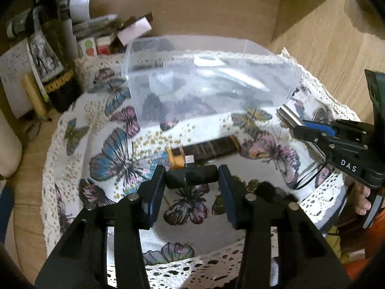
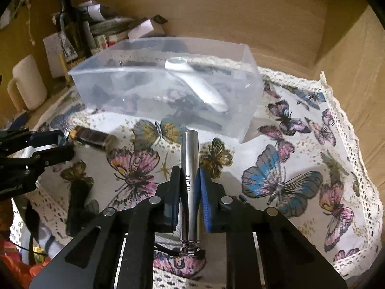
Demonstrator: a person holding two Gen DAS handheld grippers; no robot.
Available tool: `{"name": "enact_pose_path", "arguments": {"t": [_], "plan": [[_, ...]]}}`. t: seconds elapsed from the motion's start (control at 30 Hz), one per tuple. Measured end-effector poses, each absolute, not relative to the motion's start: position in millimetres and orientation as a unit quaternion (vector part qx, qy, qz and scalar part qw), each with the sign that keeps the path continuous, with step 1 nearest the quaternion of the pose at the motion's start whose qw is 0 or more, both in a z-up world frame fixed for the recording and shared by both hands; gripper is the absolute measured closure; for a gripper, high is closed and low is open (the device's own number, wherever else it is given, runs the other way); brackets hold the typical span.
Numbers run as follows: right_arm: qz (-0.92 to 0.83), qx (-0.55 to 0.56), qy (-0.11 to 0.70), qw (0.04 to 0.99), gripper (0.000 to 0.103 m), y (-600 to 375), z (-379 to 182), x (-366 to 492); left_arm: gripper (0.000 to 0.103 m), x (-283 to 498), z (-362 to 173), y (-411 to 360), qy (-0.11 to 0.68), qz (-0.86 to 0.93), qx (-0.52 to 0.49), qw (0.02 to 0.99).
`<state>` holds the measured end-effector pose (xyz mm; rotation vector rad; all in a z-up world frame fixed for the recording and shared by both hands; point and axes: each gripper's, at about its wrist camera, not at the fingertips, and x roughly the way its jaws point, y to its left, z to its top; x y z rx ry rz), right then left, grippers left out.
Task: Organize rigid objects
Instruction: 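Grasp the black USB-C adapter with left tool while right tool grasps silver cylinder, then drop the USB-C adapter into the box with left tool while right tool drops cylinder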
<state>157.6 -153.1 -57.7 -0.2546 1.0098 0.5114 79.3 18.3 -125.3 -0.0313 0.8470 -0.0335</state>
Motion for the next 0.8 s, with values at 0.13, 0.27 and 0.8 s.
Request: {"name": "enact_pose_path", "arguments": {"t": [0.13, 0.27, 0.8], "plan": [[0.246, -0.111, 0.450, 0.851, 0.089, -156.6, -35.9, 157.1, 0.059, 78.7, -105.8, 17.6, 0.385, -0.021, -0.022, 0.922], [0.247, -0.102, 0.422, 0.866, 0.089, -156.8, -15.0, 157.6, 0.059, 82.2, -87.8, 18.2, 0.360, -0.027, -0.031, 0.932], [0.251, -0.075, 0.316, 0.912, 0.089, -144.0, 55.3, 205.2, 0.059, 123.1, -33.2, 30.7, 0.294, -0.018, -0.042, 0.955]]}}
